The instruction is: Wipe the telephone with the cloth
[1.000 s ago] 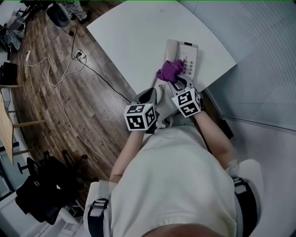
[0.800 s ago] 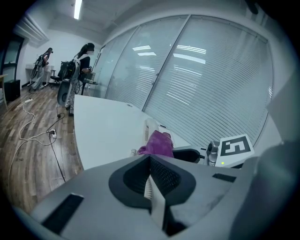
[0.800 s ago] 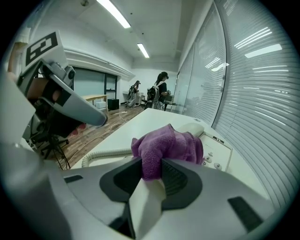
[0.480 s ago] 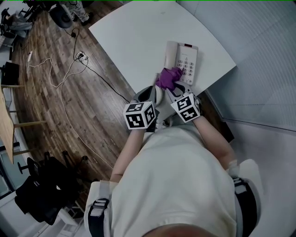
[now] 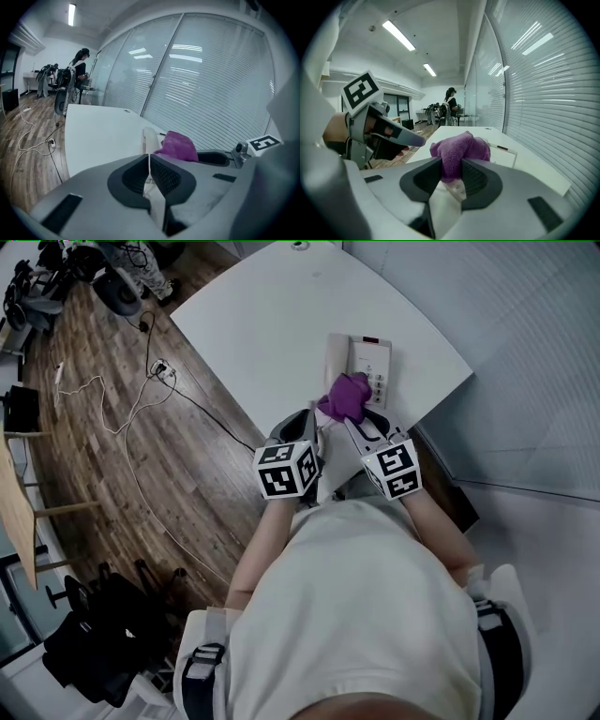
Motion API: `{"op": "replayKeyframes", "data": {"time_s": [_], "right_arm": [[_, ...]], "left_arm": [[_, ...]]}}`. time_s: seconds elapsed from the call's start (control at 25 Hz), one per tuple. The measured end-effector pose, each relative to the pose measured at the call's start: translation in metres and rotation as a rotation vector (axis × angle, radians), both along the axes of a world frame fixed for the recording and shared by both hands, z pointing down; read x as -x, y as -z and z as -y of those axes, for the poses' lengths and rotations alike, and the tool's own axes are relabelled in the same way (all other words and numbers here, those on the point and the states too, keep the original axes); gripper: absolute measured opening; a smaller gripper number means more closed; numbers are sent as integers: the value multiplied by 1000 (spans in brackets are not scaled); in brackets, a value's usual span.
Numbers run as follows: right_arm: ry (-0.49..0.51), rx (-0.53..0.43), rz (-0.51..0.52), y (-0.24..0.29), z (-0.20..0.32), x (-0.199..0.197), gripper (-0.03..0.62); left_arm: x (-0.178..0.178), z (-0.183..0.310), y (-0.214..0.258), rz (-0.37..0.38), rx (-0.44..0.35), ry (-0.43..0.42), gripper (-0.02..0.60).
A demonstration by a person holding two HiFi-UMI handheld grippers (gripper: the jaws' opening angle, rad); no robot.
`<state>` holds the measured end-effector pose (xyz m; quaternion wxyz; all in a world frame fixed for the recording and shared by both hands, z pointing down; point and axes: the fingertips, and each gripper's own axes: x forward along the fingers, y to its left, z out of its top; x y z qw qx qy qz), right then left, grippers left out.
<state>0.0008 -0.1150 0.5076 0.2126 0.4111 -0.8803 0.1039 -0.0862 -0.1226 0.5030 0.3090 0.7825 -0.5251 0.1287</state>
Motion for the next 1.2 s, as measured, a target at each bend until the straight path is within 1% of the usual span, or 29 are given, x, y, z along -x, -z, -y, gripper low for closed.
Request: {"op": "replayKeyframes", "data": {"time_s": [0.12,0.32,0.36,0.4,0.44,0.56,0.72,1.0,1.2], "right_arm": [[-55,-35,33,15,9,-18,130],[-147,-59,66,26,34,-50,130],[-162,-62,68,26,38,-56,130],[-176,-63,70,26,43,-62,130],[-189,-64,72,26,49,-68,130],[-219,-60,76,29,58,-80,130],[-241,-56,82,30,59,-86,130],[-241,-42,100,24,66,-96,130],[-245,-35,109,22,73,-103,130]], "left_arm": [[-8,12,3,11,-9,-16,21],[-25,37,-1,13,0,-35,25],[-29,41,-3,13,5,-42,47],[-33,46,-5,12,11,-51,98],[-37,51,-6,12,17,-57,135],[-46,63,-9,26,29,-71,175],[-53,71,-17,77,36,-79,213],[-68,97,-37,168,43,-67,229],[-71,111,-52,216,68,-51,230]]}}
